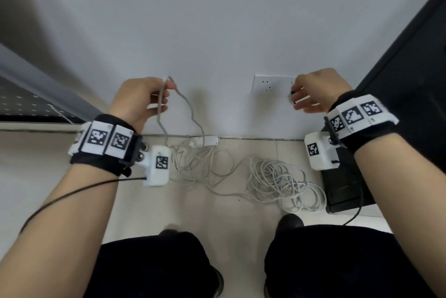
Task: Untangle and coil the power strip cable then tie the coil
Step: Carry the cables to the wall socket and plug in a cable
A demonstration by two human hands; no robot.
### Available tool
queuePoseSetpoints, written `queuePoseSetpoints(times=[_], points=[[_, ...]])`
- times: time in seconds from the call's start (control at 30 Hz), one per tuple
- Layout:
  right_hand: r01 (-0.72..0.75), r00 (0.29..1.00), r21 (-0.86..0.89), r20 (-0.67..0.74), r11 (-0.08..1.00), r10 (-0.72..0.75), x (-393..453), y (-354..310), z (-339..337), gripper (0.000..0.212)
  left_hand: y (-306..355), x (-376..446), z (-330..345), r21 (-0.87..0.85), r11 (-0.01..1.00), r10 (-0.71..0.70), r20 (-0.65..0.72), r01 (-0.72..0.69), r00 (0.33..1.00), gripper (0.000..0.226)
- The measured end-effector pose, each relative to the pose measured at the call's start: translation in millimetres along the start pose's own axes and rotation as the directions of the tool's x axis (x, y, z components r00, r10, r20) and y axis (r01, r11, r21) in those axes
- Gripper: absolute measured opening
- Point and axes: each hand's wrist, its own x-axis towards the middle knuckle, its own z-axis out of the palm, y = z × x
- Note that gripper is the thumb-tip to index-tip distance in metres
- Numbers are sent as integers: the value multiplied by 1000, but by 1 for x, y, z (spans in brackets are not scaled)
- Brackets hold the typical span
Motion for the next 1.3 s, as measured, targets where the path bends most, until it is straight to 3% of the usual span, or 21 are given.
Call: queuePoseSetpoints(times=[0.27, 0.43, 0.6, 0.73, 0.93, 1.3], points=[[100, 991, -21, 94, 995, -98, -17, 11, 57, 17, -13, -11, 40, 79, 996, 32, 167, -45, 985, 27], [149, 970, -18, 195, 989, -143, -26, 3, 82, 17, -9, -10, 59, -24, 1000, 27, 288, -21, 957, 23], [109, 924, 119, 354, 987, -145, -45, -5, 86, 21, -15, -13, 66, -109, 993, 9, 398, 38, 917, 18], [70, 898, 221, 411, 973, -158, -56, -8, 82, 26, -18, -15, 69, 20, 998, 45, 395, -57, 917, 14], [93, 860, 247, 468, 965, -203, -62, -17, 85, 25, -18, -18, 76, -42, 996, 84, 396, -74, 915, 15], [66, 882, 322, 423, 944, -206, -58, -17, 76, 22, -22, -9, 67, 29, 999, 13, 407, -27, 913, 15]])
